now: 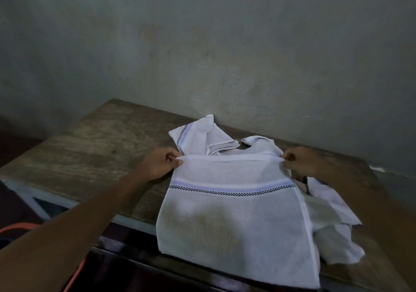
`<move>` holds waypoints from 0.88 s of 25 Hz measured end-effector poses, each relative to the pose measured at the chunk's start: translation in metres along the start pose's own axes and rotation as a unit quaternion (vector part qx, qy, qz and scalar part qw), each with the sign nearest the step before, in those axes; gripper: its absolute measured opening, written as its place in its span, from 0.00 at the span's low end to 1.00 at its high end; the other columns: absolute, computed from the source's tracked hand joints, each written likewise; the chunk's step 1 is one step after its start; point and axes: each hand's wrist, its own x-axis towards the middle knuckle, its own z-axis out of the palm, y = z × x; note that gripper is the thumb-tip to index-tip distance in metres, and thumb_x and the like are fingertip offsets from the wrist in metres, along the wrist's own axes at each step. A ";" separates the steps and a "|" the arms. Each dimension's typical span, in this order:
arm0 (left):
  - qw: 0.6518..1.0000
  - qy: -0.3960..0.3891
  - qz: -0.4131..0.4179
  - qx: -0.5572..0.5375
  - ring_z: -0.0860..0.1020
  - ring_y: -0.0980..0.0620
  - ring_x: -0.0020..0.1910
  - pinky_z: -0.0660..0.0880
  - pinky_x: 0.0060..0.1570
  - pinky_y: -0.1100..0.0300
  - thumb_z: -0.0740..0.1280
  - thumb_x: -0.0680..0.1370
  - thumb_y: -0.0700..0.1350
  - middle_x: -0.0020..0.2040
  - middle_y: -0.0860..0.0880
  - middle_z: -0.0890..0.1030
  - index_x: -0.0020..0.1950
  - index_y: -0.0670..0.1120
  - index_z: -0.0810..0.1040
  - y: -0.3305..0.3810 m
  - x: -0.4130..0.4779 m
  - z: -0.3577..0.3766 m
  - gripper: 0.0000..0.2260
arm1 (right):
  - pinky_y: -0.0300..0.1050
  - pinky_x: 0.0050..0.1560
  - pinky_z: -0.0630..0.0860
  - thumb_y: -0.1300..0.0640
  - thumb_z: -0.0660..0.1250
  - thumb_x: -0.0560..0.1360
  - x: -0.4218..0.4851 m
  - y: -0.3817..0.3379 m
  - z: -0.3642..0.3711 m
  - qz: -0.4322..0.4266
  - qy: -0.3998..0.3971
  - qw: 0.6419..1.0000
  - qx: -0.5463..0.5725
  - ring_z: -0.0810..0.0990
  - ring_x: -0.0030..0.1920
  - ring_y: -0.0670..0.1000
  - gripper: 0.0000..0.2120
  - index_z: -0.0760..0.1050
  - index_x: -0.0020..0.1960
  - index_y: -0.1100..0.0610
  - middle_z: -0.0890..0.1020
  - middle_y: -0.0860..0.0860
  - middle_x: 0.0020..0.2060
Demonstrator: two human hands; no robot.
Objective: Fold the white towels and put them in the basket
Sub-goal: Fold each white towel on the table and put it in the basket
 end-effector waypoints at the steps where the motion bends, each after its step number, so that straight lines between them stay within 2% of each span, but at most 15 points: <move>1: 0.999 -0.006 0.017 0.037 0.74 0.59 0.37 0.69 0.38 0.68 0.69 0.75 0.43 0.40 0.52 0.79 0.48 0.45 0.80 0.001 -0.003 -0.005 0.03 | 0.43 0.41 0.70 0.60 0.69 0.72 -0.002 0.000 -0.002 -0.005 0.009 1.000 -0.005 0.80 0.45 0.56 0.03 0.81 0.45 0.58 0.83 0.56 0.42; 2: 0.997 -0.012 0.036 0.074 0.75 0.57 0.38 0.69 0.38 0.68 0.68 0.76 0.44 0.41 0.51 0.79 0.48 0.45 0.80 0.003 -0.006 -0.011 0.04 | 0.43 0.42 0.70 0.59 0.69 0.73 -0.005 0.000 -0.005 -0.017 0.014 1.000 -0.011 0.80 0.44 0.56 0.02 0.80 0.43 0.58 0.82 0.55 0.41; 5: 0.971 -0.026 0.116 0.206 0.78 0.48 0.44 0.67 0.40 0.60 0.63 0.79 0.45 0.47 0.46 0.82 0.51 0.43 0.79 0.021 -0.017 -0.032 0.08 | 0.43 0.41 0.70 0.61 0.66 0.75 -0.026 -0.009 -0.023 -0.053 0.035 0.998 -0.013 0.78 0.42 0.55 0.05 0.79 0.43 0.61 0.80 0.55 0.38; 7: 0.958 0.000 0.165 0.237 0.79 0.45 0.45 0.65 0.40 0.60 0.64 0.78 0.44 0.47 0.46 0.83 0.51 0.43 0.79 0.045 -0.028 -0.057 0.07 | 0.40 0.38 0.70 0.62 0.67 0.75 -0.046 -0.019 -0.050 -0.076 0.045 0.996 -0.001 0.76 0.39 0.52 0.04 0.77 0.42 0.61 0.80 0.55 0.36; 9: 0.967 0.034 0.178 0.179 0.79 0.50 0.40 0.69 0.40 0.61 0.67 0.76 0.42 0.43 0.47 0.83 0.45 0.46 0.79 0.081 -0.042 -0.091 0.02 | 0.31 0.35 0.68 0.61 0.68 0.74 -0.072 -0.034 -0.093 -0.103 0.054 0.993 -0.025 0.77 0.36 0.48 0.04 0.77 0.43 0.62 0.80 0.52 0.34; 10: 0.972 0.045 0.183 0.138 0.78 0.54 0.37 0.70 0.39 0.62 0.68 0.75 0.42 0.40 0.48 0.82 0.43 0.48 0.78 0.101 -0.049 -0.111 0.03 | 0.30 0.35 0.69 0.61 0.68 0.74 -0.086 -0.043 -0.118 -0.110 0.071 0.991 -0.026 0.78 0.33 0.46 0.04 0.77 0.43 0.62 0.80 0.51 0.32; 12: 0.979 0.042 0.192 0.043 0.76 0.58 0.33 0.71 0.38 0.64 0.69 0.75 0.41 0.37 0.49 0.81 0.40 0.47 0.77 0.138 -0.061 -0.150 0.04 | 0.36 0.37 0.73 0.62 0.67 0.75 -0.111 -0.060 -0.164 -0.119 0.122 0.985 0.022 0.79 0.31 0.46 0.05 0.75 0.40 0.59 0.81 0.52 0.30; 14: 0.980 0.036 0.192 -0.043 0.75 0.55 0.35 0.71 0.38 0.60 0.70 0.74 0.39 0.36 0.44 0.80 0.41 0.43 0.77 0.176 -0.077 -0.192 0.03 | 0.38 0.35 0.73 0.64 0.67 0.75 -0.141 -0.083 -0.206 -0.133 0.145 0.979 0.052 0.79 0.32 0.51 0.06 0.74 0.40 0.59 0.81 0.55 0.31; 18: 0.973 0.049 0.211 -0.083 0.77 0.55 0.37 0.74 0.39 0.66 0.72 0.71 0.40 0.36 0.49 0.83 0.43 0.41 0.79 0.229 -0.108 -0.262 0.04 | 0.32 0.29 0.69 0.64 0.65 0.76 -0.188 -0.123 -0.260 -0.167 0.214 0.959 0.079 0.76 0.31 0.50 0.07 0.73 0.39 0.58 0.80 0.58 0.32; 22: 0.970 0.069 0.219 -0.083 0.77 0.51 0.40 0.74 0.40 0.64 0.73 0.69 0.41 0.37 0.46 0.83 0.41 0.43 0.79 0.246 -0.130 -0.299 0.05 | 0.33 0.29 0.69 0.62 0.65 0.76 -0.213 -0.150 -0.280 -0.181 0.210 0.956 0.097 0.77 0.32 0.49 0.06 0.74 0.41 0.57 0.80 0.56 0.32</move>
